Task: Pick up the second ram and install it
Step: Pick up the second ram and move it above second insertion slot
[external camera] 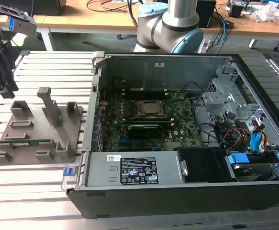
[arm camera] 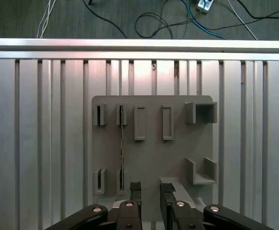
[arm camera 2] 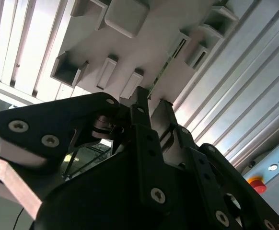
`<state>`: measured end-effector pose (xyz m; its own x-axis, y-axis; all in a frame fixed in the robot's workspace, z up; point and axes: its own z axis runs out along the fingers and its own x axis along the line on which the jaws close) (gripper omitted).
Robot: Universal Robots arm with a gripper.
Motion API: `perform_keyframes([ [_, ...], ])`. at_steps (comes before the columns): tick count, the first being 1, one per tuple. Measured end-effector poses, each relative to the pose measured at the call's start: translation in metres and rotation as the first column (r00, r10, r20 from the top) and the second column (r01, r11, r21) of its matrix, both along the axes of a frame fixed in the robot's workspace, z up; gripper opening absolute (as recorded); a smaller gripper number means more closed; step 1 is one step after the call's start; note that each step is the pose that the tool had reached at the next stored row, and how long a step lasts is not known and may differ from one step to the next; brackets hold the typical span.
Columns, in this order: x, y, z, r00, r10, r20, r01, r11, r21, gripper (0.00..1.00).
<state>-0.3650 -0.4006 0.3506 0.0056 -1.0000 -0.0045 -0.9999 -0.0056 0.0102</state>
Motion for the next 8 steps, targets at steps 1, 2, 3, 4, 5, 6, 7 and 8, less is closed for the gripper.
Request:
perform_keyframes([
  [1,0.000,0.0000,-0.0012,1.0000,0.000,0.0000,0.000,1.0000,0.0000,0.30],
  [2,0.000,0.0000,-0.0019,1.0000,0.000,0.0000,0.000,1.0000,0.0000,0.30],
  [3,0.000,0.0000,-0.0035,1.0000,0.000,0.0000,0.000,1.0000,0.0000,0.30],
  [4,0.000,0.0000,-0.0053,1.0000,0.000,0.0000,0.000,1.0000,0.0000,0.30],
  [5,0.000,0.0000,-0.0062,1.0000,0.000,0.0000,0.000,1.0000,0.0000,0.30],
  [6,0.000,0.0000,-0.0070,1.0000,0.000,-0.0001,0.000,1.0000,0.0000,0.30],
  [7,0.000,0.0000,-0.0097,1.0000,0.000,0.0000,0.000,1.0000,0.0000,0.30],
  [8,0.000,0.0000,-0.0116,1.0000,0.000,0.0000,0.000,1.0000,0.0000,0.30],
])
